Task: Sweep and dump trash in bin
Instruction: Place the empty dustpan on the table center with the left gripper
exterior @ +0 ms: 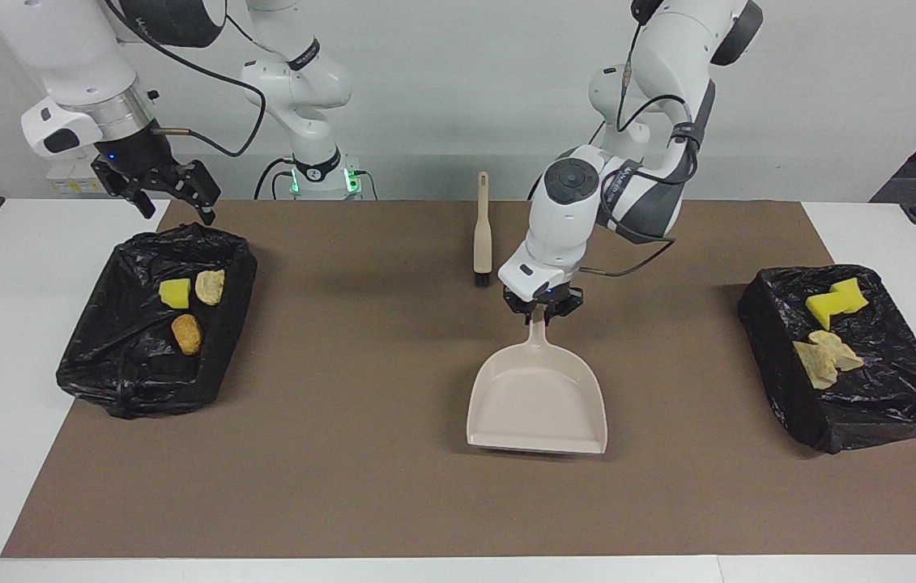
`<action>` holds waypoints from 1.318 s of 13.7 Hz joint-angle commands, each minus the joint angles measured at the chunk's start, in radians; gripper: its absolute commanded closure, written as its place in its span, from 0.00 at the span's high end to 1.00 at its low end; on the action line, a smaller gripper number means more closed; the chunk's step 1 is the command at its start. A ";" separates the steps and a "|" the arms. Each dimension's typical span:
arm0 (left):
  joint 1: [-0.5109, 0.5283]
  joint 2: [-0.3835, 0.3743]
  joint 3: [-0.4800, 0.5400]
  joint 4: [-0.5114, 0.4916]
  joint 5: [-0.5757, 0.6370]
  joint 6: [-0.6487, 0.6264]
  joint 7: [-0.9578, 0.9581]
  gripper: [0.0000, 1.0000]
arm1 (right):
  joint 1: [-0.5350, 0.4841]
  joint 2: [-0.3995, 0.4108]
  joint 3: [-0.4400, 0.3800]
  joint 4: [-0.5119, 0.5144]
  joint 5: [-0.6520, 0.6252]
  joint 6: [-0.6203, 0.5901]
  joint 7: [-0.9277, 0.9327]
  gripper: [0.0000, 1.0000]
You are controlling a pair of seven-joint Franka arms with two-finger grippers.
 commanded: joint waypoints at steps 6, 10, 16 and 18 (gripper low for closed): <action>-0.056 0.113 -0.025 -0.045 -0.020 0.154 -0.139 0.00 | 0.017 -0.047 0.011 -0.077 -0.034 0.057 -0.096 1.00; -0.068 0.110 -0.023 -0.045 -0.020 0.123 -0.138 0.41 | 0.006 -0.047 0.008 -0.073 -0.021 0.028 -0.093 1.00; -0.060 -0.026 0.015 -0.045 -0.020 -0.029 -0.104 1.00 | -0.006 -0.045 0.010 -0.068 -0.018 0.009 -0.093 1.00; -0.063 -0.128 0.061 -0.060 -0.020 -0.229 -0.042 1.00 | 0.001 -0.044 0.001 -0.054 -0.017 0.006 -0.094 1.00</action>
